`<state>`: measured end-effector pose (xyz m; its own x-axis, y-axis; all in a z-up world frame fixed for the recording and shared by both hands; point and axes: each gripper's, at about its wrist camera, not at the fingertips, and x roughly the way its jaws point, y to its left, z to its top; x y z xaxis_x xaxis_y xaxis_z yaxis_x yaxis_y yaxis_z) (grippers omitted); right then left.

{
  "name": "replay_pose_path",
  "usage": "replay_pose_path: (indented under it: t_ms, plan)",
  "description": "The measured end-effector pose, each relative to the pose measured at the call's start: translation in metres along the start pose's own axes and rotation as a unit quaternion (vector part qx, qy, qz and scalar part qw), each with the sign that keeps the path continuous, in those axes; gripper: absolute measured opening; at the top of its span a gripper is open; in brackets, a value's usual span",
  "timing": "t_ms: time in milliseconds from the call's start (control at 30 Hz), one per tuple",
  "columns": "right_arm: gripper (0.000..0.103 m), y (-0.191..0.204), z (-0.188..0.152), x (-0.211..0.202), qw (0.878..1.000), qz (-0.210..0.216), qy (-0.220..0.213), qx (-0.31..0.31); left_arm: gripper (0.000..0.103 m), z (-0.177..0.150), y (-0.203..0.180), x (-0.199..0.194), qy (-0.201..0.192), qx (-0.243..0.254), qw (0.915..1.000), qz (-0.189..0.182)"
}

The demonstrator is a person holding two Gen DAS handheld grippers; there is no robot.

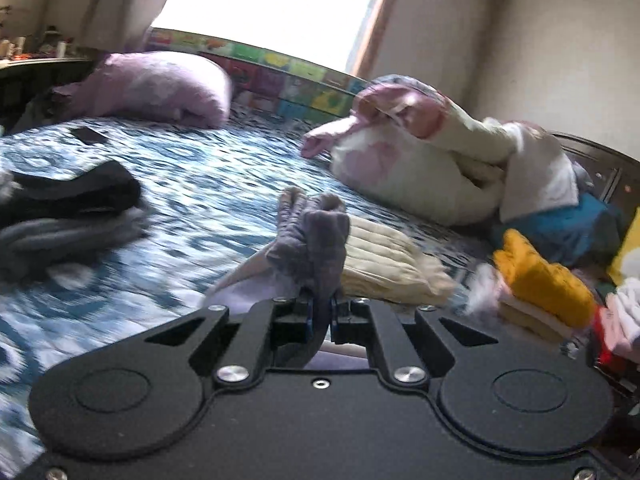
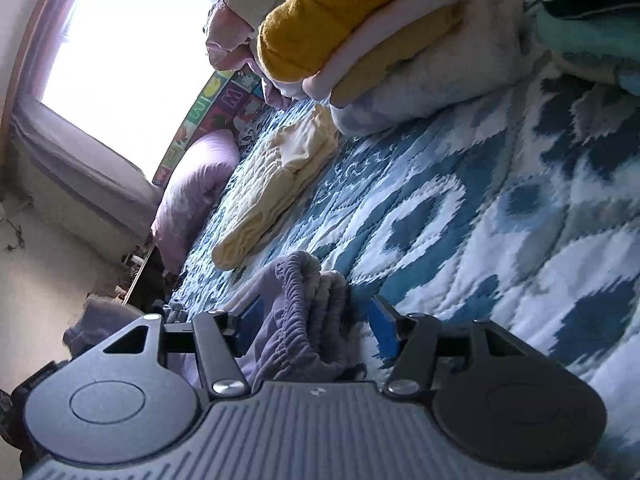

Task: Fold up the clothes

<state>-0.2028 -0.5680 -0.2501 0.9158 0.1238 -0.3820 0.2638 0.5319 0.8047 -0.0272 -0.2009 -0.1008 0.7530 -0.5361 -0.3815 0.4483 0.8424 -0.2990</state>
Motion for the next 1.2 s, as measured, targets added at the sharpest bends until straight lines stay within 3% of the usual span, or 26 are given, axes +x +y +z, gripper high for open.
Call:
replay_pose_path:
  t_ms: [433, 667, 733, 800, 867, 933, 1000, 1100, 1200]
  plan:
    - [0.064, -0.01, 0.007, -0.008, 0.999, 0.035, 0.018, 0.028, 0.005, -0.046, -0.124, 0.036, 0.043, 0.077, 0.9955, -0.035]
    - [0.065, -0.016, 0.011, -0.011, 0.998, 0.045, 0.018, 0.044, 0.005, -0.075, -0.167, 0.041, 0.043, 0.164, 0.9848, -0.038]
    - [0.065, -0.018, 0.012, -0.012, 0.998, 0.046, 0.016, 0.047, 0.005, -0.087, -0.178, 0.043, 0.042, 0.201, 0.978, -0.035]
    - [0.065, -0.019, 0.014, -0.013, 0.998, 0.045, 0.013, 0.048, 0.007, -0.102, -0.189, 0.045, 0.061, 0.255, 0.964, -0.044]
    - [0.066, -0.02, 0.015, -0.015, 0.998, 0.044, 0.011, 0.047, 0.051, -0.116, -0.2, 0.047, 0.1, 0.312, 0.9422, -0.069]
    - [0.068, -0.019, 0.016, -0.017, 0.998, 0.04, 0.006, 0.042, 0.054, -0.126, -0.201, 0.031, 0.085, 0.343, 0.931, -0.091]
    - [0.071, -0.016, 0.016, -0.019, 0.999, 0.038, -0.001, 0.035, 0.054, -0.123, -0.19, 0.017, 0.084, 0.33, 0.935, -0.1]
    - [0.073, -0.003, 0.016, -0.023, 0.999, 0.025, -0.022, -0.005, 0.052, -0.105, -0.152, 0.0, 0.065, 0.265, 0.9585, -0.084]
    - [0.07, 0.031, 0.007, -0.027, 0.991, 0.004, -0.069, -0.113, 0.049, -0.087, -0.107, -0.009, 0.038, 0.192, 0.9796, -0.046]
